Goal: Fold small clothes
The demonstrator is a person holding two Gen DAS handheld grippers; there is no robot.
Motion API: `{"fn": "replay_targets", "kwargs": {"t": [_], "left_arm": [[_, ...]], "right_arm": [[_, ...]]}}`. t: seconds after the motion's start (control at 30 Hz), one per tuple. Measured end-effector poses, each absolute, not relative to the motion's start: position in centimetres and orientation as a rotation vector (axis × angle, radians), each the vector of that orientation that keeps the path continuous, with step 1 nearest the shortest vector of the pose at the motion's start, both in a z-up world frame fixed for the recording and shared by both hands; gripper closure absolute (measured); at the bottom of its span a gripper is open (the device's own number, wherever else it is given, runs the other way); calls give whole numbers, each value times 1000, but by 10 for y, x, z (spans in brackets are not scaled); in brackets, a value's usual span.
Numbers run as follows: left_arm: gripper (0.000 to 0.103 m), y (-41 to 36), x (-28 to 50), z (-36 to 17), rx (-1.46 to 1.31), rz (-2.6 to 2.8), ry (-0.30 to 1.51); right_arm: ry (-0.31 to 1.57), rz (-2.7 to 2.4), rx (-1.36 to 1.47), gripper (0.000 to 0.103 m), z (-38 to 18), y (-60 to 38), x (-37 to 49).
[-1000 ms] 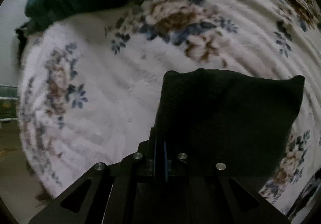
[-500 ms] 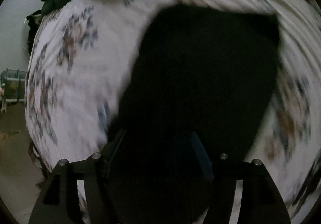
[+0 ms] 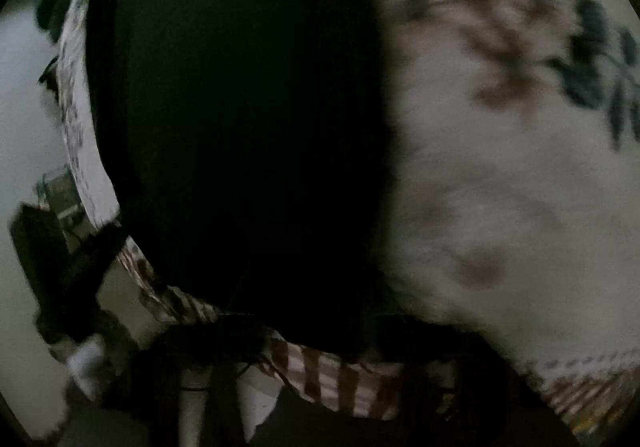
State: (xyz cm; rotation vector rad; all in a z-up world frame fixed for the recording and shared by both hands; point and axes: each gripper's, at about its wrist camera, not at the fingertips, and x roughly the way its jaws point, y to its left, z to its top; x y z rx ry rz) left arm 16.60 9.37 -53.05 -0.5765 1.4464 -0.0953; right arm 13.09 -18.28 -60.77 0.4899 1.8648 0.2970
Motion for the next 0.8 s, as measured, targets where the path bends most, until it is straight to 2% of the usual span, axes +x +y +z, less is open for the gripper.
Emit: {"fn": "replay_targets", "kwargs": {"t": [0.07, 0.2, 0.23, 0.27, 0.33, 0.37, 0.4, 0.5, 0.63, 0.77, 0.8], "left_arm": [[95, 99, 160, -527, -600, -97, 1440], [91, 106, 157, -542, -640, -125, 1558], [82, 108, 160, -541, -671, -139, 1580], [63, 111, 165, -536, -672, -128, 1607], [43, 119, 178, -518, -672, -150, 1586], [39, 126, 192, -503, -684, -163, 1547], [38, 128, 205, -494, -693, -176, 1512], [37, 130, 274, -476, -697, -246, 1393], [37, 101, 386, -482, -597, -351, 1281], [37, 66, 468, -523, -383, -296, 1322], [37, 65, 478, -536, -317, -270, 1355]], "right_arm": [[1826, 284, 454, 95, -597, -183, 121], [1835, 218, 467, 95, -596, -196, 112], [1849, 213, 478, 95, -599, -196, 115], [1863, 206, 500, 88, -599, -197, 122], [1894, 204, 537, 75, -593, -201, 137], [1887, 200, 536, 64, -586, -206, 148], [1850, 188, 537, 56, -575, -213, 164], [1721, 144, 603, 47, -550, -229, 220], [1560, 100, 631, 47, -534, -246, 311], [1447, 91, 592, 46, -534, -252, 398], [1440, 111, 588, 44, -538, -250, 415]]}}
